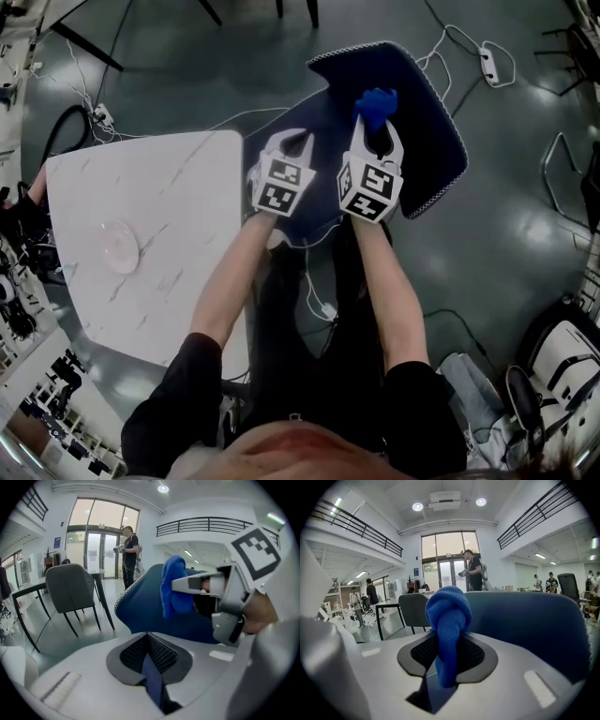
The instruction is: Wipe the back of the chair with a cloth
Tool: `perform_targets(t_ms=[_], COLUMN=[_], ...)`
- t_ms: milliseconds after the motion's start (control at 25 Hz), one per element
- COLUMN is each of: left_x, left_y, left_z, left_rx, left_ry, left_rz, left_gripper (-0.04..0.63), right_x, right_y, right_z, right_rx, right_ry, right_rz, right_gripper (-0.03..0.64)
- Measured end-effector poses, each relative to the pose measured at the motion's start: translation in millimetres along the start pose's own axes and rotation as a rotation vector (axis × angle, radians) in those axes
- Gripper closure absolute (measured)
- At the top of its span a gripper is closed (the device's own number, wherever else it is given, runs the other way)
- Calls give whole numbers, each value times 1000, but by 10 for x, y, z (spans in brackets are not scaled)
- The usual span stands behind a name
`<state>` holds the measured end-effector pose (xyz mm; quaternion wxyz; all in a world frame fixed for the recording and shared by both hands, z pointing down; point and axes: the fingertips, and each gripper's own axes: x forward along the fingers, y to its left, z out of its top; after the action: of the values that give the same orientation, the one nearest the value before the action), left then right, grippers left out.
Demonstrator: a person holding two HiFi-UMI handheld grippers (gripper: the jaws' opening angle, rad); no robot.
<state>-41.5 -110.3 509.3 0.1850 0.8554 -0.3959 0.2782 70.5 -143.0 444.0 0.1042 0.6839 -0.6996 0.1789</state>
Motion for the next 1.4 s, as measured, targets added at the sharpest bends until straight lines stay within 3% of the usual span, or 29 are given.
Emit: perform_targets(t_ms=[200,400,680,1120,1400], left_x=[-10,-2,49,115,180], left_y=[6,60,46,9,-13], left_z=[-21,-31,-78,-51,-75], left_rx=[-17,-16,-1,28,49], left_ry=[-6,-6,6,15,6], left_rz=[-8,-10,-20,-25,-35], left_gripper=[586,586,586,586,586], right_x=[457,813,1057,846,672], right_y=[140,144,243,-178,-278], right_z=[118,16,-28,-138,-266], right_rx=[-15,45,5,45,10], right_ry=[22,102,133,127,127], right_rz=[12,3,1,-54,-71], right_gripper=[502,502,502,502,502])
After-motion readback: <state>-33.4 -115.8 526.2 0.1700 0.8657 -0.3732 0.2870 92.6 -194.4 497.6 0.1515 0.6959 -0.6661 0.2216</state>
